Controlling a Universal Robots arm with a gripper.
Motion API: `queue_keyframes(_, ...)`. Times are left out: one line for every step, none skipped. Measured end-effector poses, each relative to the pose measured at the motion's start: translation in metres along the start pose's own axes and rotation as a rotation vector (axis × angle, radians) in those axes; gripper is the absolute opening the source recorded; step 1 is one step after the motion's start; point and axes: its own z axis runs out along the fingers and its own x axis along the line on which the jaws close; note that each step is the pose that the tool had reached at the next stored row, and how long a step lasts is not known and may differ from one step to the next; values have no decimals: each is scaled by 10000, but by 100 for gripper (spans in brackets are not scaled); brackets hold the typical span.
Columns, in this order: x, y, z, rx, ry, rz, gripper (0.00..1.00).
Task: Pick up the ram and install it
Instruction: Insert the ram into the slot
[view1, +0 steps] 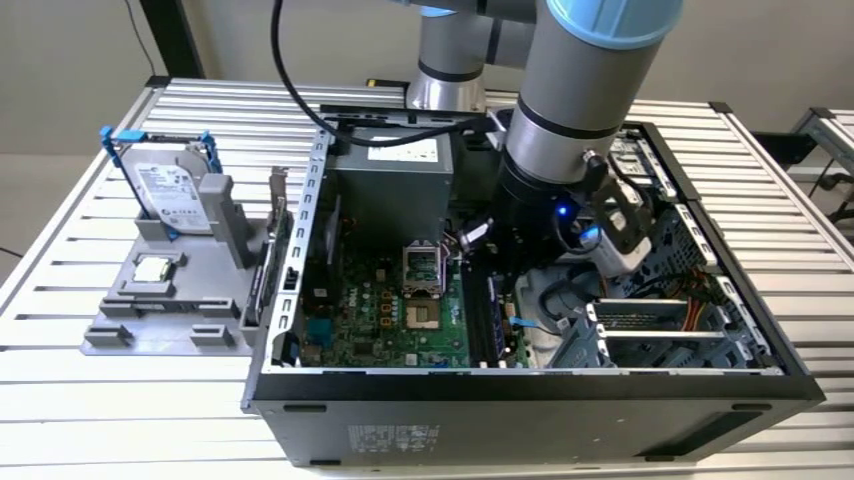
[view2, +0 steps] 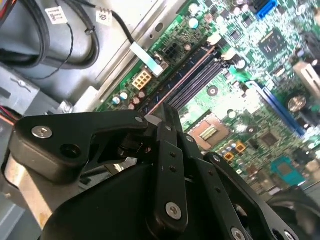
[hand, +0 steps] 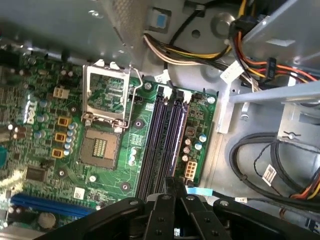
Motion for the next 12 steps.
queue_keyframes(0, 0, 0, 0, -1, -154, 0)
queue_keyframes(0, 0, 0, 1, -2, -315, 0)
queue_keyframes(0, 0, 0, 1, -3, -470, 0)
queue_keyframes(0, 0, 0, 1, -5, -619, 0)
queue_keyframes(0, 0, 0, 1, -6, -762, 0)
queue_keyframes(0, 0, 0, 3, -6, -895, 0)
queue_keyframes(0, 0, -1, 2, -8, -1039, 0)
queue_keyframes(0, 1, -1, 2, -8, -1173, 0)
queue_keyframes(0, 1, 0, 2, -9, -1314, 0)
queue_keyframes(0, 2, 0, 1, -11, -1450, 0)
queue_keyframes(0, 3, 0, 1, -12, -1581, 0)
queue_keyframes(0, 4, 0, 1, -13, -1712, 0)
